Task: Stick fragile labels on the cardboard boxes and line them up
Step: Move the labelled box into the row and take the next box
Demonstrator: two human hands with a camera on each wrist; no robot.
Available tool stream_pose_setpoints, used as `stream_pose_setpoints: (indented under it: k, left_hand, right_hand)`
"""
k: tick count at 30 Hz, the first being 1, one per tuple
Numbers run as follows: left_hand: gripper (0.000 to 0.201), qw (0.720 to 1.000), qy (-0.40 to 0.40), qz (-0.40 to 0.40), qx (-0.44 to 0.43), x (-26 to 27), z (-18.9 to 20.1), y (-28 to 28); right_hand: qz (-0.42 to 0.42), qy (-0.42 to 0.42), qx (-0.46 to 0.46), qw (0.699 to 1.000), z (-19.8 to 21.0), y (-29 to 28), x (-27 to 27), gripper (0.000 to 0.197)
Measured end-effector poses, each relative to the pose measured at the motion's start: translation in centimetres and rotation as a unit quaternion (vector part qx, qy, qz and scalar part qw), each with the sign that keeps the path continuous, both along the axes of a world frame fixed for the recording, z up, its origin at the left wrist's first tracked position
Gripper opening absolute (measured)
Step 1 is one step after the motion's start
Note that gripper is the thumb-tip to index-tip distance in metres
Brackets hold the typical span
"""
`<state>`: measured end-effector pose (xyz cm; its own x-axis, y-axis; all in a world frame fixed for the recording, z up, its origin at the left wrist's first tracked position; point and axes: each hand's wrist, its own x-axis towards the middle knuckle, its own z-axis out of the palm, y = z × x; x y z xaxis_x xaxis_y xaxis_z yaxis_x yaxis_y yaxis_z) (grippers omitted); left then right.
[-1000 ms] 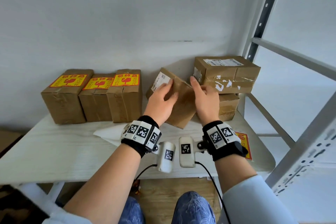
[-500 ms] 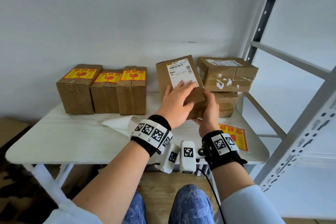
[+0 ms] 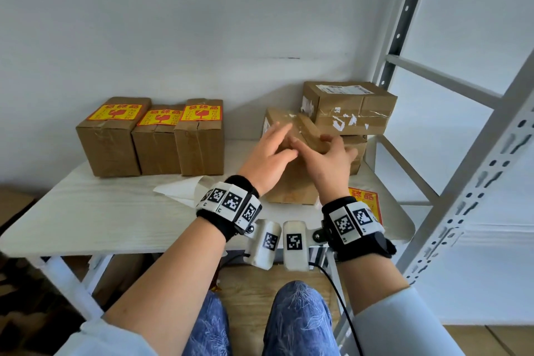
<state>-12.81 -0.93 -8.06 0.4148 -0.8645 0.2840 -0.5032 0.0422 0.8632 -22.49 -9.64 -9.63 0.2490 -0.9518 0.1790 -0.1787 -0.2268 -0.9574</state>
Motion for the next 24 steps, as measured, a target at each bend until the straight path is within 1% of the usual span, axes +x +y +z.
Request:
stream_pose_setpoints:
  k: [3, 6, 8, 10, 12, 14, 16, 17, 18, 21, 22, 24]
  left_hand:
    - [0.056, 0.999, 0.006, 0.031, 0.015, -0.1, -0.9, -0.1]
    - [0.047, 0.997, 0.018, 0.070, 0.018, 0.3, -1.7, 0.2]
    - [0.043, 0.996, 0.003, 0.087, 0.022, 0.5, -1.8, 0.4]
    - [0.041, 0.994, -0.030, 0.101, 0.034, 0.5, -1.4, 0.5]
    - [0.042, 0.988, -0.076, 0.117, 0.066, 0.5, -0.6, 0.5]
    - [0.047, 0.969, -0.153, 0.146, 0.124, 0.6, 0.2, 0.1]
    - [0.051, 0.942, -0.234, 0.175, 0.164, 0.2, 1.1, -0.3]
    - [0.052, 0.933, -0.262, 0.186, 0.162, -0.3, 1.5, -0.6]
    - [0.052, 0.930, -0.282, 0.186, 0.142, -0.9, 1.9, -0.9]
    - [0.046, 0.942, -0.295, 0.145, 0.062, -3.5, 2.8, -1.9]
    - [0.044, 0.948, -0.282, 0.133, 0.057, -4.3, 2.7, -2.3]
    - [0.037, 0.966, -0.229, 0.098, 0.068, -5.7, 2.2, -3.2]
  right_hand:
    - [-0.006, 0.039, -0.038, 0.998, -0.8, 0.5, 0.1, 0.068]
    - [-0.003, 0.045, -0.053, 0.998, -1.7, 0.7, 0.3, 0.067]
    - [-0.001, 0.046, -0.069, 0.997, -2.2, 0.7, 0.5, 0.066]
    - [0.010, 0.038, -0.080, 0.996, -2.3, 0.6, 0.6, 0.062]
    - [0.031, 0.023, -0.086, 0.996, -2.2, 0.5, 0.5, 0.051]
    - [0.047, 0.011, -0.085, 0.995, -1.8, 0.2, 0.2, 0.038]
    - [0.040, 0.009, -0.082, 0.996, -1.5, -0.4, -0.5, 0.031]
    - [0.029, 0.008, -0.087, 0.996, -1.5, -0.9, -1.0, 0.029]
    - [0.014, 0.007, -0.093, 0.996, -1.5, -1.6, -1.6, 0.027]
    - [-0.028, 0.027, -0.101, 0.994, -2.1, -3.3, -4.2, 0.024]
    - [-0.038, 0.035, -0.095, 0.994, -2.4, -3.9, -5.1, 0.023]
    - [-0.049, 0.063, -0.074, 0.994, -3.5, -4.8, -6.8, 0.023]
